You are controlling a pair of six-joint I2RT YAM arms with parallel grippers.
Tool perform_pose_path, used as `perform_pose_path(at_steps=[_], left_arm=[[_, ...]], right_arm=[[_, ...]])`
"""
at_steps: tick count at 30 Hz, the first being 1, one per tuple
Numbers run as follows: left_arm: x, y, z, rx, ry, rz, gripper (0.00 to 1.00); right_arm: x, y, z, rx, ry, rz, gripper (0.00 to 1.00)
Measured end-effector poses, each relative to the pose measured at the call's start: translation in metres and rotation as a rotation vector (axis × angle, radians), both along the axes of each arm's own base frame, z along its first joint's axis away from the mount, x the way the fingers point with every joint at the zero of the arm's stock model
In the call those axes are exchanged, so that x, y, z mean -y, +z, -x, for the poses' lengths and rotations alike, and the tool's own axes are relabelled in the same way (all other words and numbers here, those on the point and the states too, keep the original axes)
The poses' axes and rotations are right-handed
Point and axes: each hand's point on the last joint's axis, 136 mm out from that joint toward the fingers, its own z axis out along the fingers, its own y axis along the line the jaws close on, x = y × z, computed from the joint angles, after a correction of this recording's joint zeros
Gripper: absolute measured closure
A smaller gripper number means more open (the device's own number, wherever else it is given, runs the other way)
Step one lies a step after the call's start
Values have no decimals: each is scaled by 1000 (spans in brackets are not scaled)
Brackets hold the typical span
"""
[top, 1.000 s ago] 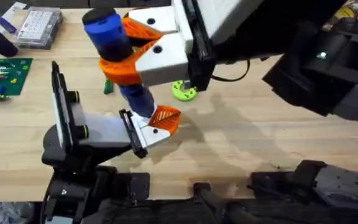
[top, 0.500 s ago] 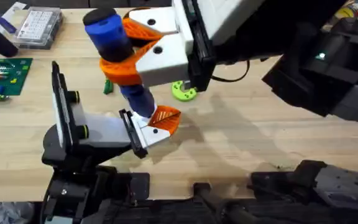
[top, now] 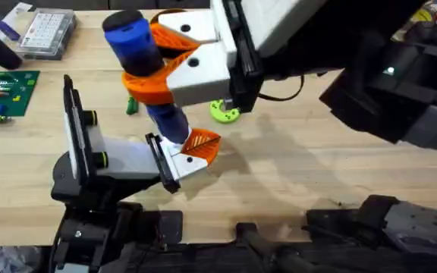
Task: Pick up the gripper from the table and insert it into the empty holder that is missing its gripper. Then pick up a screw, insert it into the mounting hole, and use the screwdriver to tighten it. Finally, clean up the table by picking up the vegetable and placing it into the bucket.
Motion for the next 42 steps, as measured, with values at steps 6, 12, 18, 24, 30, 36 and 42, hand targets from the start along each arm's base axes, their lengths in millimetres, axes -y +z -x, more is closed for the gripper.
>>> perform_pose_path(at_steps=[6, 12, 18, 24, 30, 36, 42], left_arm=[[0, 0, 0, -3, 0, 1, 986], [0, 0, 0, -3, 0, 2, 986], [0, 0, 0, -4, 0, 2, 986], [0, 0, 0, -4, 0, 2, 986], [0, 0, 0, -4, 0, 2, 986], [0, 0, 0, -3, 0, 2, 986], [0, 0, 0, -3, -1, 2, 986]], right_arm=[[0, 0, 0, 0, 0, 0, 953], [0, 0, 0, 2, 0, -1, 955], [1, -1, 1, 10, 1, -15, 955], [1, -2, 1, 9, 0, -16, 956], [1, -2, 1, 8, 1, -16, 954], [1, -1, 2, 12, 2, -31, 955], [2, 0, 2, -4, 3, -34, 954]])
